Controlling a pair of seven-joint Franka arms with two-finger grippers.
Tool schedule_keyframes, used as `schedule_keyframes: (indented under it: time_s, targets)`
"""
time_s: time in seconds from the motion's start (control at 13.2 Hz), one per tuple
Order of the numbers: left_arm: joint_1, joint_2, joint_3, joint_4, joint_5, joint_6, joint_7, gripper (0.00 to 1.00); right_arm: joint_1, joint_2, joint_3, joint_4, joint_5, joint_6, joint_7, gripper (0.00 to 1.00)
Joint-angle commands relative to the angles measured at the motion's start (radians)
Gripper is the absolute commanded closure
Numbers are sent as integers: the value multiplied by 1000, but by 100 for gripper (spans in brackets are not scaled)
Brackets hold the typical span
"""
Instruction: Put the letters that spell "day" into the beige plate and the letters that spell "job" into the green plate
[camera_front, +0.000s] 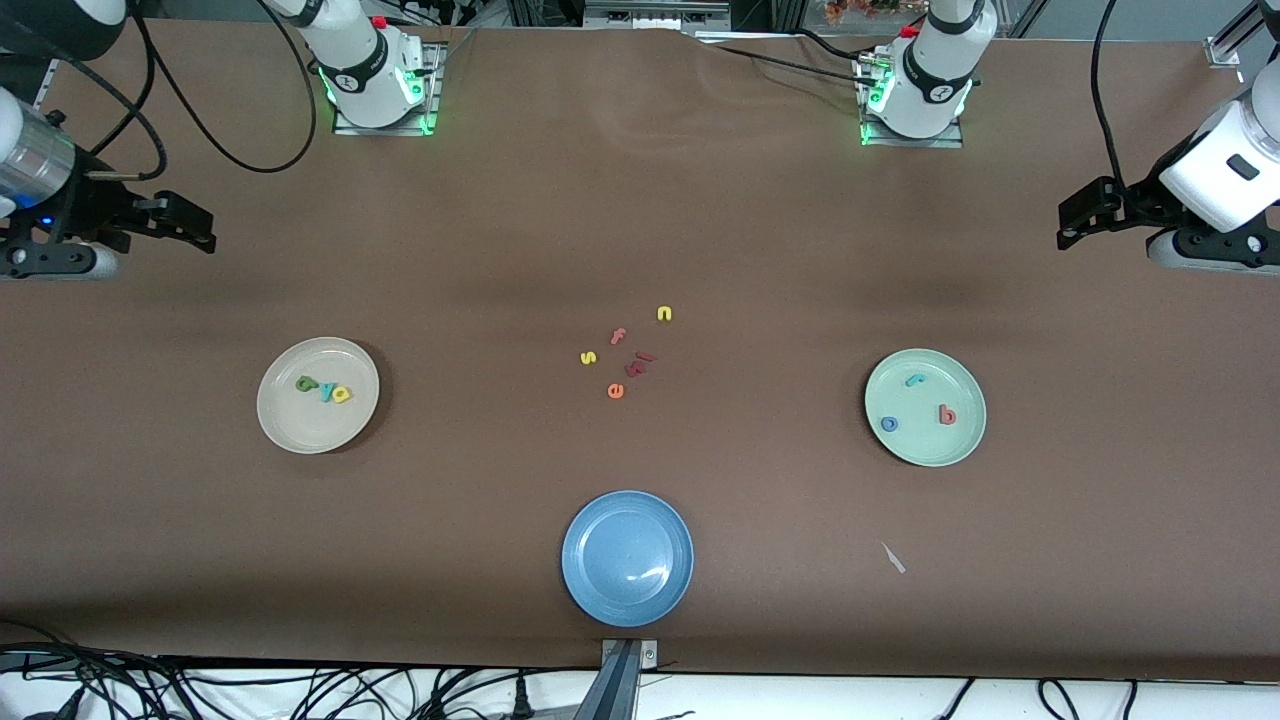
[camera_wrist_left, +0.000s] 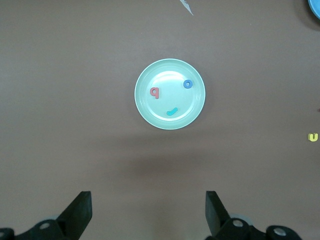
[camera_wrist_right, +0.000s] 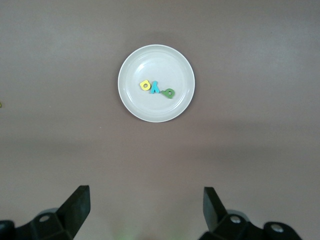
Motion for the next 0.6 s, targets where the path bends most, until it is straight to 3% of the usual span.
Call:
schedule_keyframes:
  time_s: [0.0, 0.53]
  targets:
    - [-6, 24, 3, 36, 17, -24, -5, 0, -2, 1, 7, 1, -6, 4, -40, 0]
    - [-4, 24, 3, 34, 14, -28, 5, 0, 0, 29, 9, 35, -4, 9, -37, 0]
